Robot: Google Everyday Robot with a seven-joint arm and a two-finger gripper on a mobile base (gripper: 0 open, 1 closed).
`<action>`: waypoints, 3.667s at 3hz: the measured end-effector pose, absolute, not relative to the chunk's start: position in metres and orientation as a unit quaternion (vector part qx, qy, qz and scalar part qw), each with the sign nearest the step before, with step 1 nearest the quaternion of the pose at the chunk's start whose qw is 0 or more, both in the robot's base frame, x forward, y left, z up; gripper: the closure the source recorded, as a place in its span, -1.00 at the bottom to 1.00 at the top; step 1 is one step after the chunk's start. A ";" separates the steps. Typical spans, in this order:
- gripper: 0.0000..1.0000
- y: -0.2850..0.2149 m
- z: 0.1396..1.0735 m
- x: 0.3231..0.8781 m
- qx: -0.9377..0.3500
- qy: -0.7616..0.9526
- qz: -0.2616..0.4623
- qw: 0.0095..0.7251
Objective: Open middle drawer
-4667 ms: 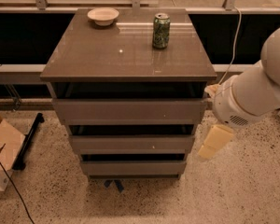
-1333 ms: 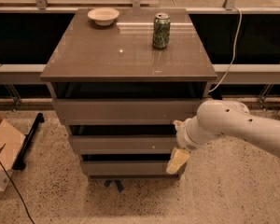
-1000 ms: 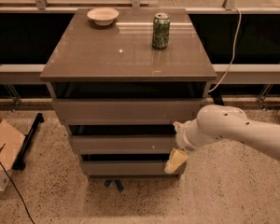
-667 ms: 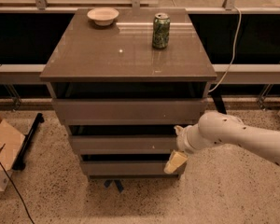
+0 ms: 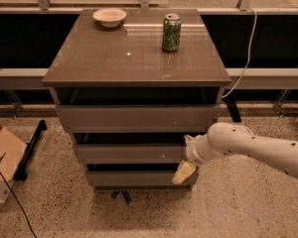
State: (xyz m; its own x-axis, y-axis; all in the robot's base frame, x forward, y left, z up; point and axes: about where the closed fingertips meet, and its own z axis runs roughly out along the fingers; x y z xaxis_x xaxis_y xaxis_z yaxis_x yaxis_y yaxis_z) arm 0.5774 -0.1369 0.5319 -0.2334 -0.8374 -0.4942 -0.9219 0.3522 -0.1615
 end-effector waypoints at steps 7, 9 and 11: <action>-0.48 -0.130 0.426 0.661 -0.555 0.778 0.148 0.254; 0.53 -0.136 0.428 0.614 -0.570 0.780 0.144 0.214; -0.40 -0.136 0.434 0.614 -0.570 0.780 0.144 0.214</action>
Offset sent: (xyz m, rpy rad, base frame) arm 0.0467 -0.0008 -0.0603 0.1003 -0.0245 -0.0010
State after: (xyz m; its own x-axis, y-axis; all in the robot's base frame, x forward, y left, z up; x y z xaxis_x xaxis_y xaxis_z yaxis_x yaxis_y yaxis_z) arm 0.6139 -0.1359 0.4340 -0.2580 -0.8280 -0.4979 -0.9514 0.3076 -0.0184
